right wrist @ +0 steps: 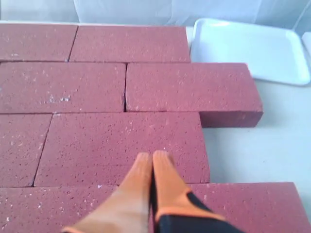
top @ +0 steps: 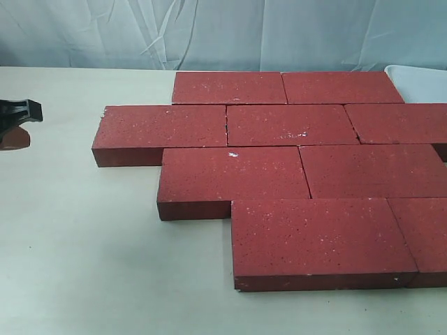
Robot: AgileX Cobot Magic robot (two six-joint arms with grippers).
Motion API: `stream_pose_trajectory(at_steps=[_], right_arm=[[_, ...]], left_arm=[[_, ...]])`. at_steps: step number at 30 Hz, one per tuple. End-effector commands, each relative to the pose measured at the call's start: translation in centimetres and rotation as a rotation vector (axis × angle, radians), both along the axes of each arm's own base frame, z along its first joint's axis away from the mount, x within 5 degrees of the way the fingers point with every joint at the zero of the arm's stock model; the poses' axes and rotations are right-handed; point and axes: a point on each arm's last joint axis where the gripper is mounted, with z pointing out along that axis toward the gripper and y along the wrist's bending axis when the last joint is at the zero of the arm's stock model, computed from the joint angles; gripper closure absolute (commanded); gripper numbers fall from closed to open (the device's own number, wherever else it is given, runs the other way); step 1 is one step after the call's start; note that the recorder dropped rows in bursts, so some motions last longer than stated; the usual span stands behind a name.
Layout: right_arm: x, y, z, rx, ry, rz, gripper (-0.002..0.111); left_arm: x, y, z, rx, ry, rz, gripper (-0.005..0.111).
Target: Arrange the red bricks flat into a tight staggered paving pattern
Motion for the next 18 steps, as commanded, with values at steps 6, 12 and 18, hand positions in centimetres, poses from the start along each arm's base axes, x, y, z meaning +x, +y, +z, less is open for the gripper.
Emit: stream_pose_trajectory(at_steps=[6,12,18], right_arm=[[-4.5,-0.1,-1.4,-0.020,-0.193,-0.005,0.109],[-5.3,-0.2,-1.9,-0.038,-0.145,-0.005,0.109],[-5.5,0.0,-2.2,-0.006,-0.112,-0.003,0.109]], left_arm=[[0.0,-0.3,0.3,-0.048,-0.018,0.018,0.107],[-0.5,-0.4,0.8,-0.017,-0.039,-0.031,0.107],[-5.0,0.0,5.0,0.159,-0.256,-0.132,0.107]])
